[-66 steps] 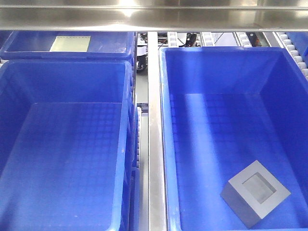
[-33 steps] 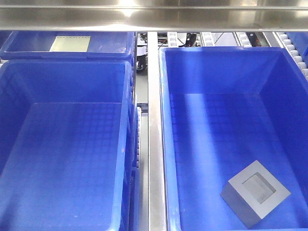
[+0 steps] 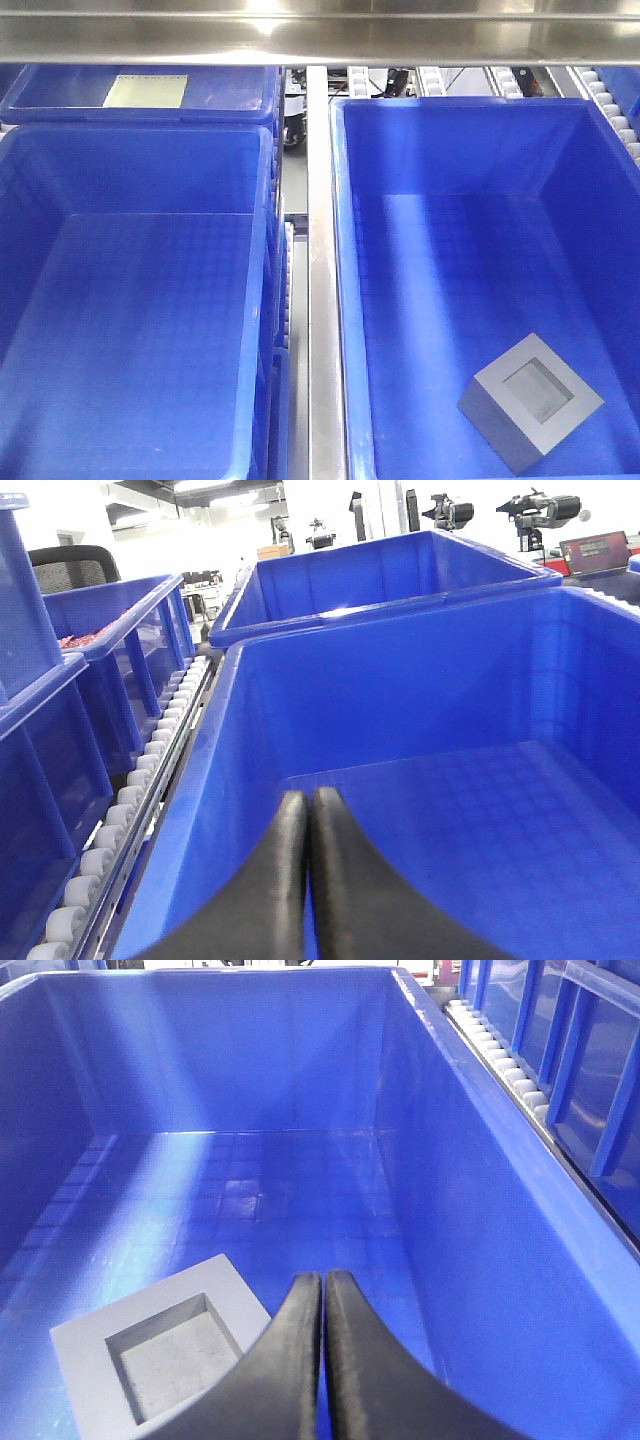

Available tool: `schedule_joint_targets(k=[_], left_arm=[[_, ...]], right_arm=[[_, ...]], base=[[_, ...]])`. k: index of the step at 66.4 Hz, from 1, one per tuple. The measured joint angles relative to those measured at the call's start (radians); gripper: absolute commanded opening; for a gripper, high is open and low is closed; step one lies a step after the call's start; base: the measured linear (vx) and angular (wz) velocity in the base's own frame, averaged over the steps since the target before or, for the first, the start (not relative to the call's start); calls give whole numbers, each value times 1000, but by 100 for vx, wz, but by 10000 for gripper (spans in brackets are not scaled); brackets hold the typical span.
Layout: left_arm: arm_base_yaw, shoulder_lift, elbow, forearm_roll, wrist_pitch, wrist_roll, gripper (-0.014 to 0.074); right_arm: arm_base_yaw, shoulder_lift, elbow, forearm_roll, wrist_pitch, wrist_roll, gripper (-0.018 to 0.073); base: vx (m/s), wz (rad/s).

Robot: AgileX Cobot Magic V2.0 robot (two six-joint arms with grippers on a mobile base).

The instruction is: Sort gray base to blue bin

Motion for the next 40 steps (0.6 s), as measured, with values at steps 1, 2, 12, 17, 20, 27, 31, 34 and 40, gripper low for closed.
schedule_joint_targets(k=[1, 2, 12, 17, 20, 27, 31, 34, 40], left_arm=[[0, 0, 0, 0, 0, 0, -6], [0, 0, 0, 0, 0, 0, -6], [0, 0, 0, 0, 1, 0, -6], [0, 0, 0, 0, 1, 0, -6], [0, 0, 0, 0, 1, 0, -6], [0, 0, 0, 0, 1, 0, -6], [0, 0, 0, 0, 1, 0, -6], [0, 0, 0, 0, 1, 0, -6], [0, 0, 0, 0, 1, 0, -6]], right_arm=[[0, 0, 0, 0, 0, 0, -5], [0, 0, 0, 0, 0, 0, -5], [0, 0, 0, 0, 0, 0, -5], [0, 0, 0, 0, 0, 0, -5], [0, 0, 0, 0, 0, 0, -5], [0, 0, 0, 0, 0, 0, -5], [0, 0, 0, 0, 0, 0, -5], [0, 0, 0, 0, 0, 0, -5], [0, 0, 0, 0, 0, 0, -5]], base=[[0, 0], [0, 0], [0, 0], [0, 0], [0, 0], [0, 0], [0, 0], [0, 0], [0, 0]])
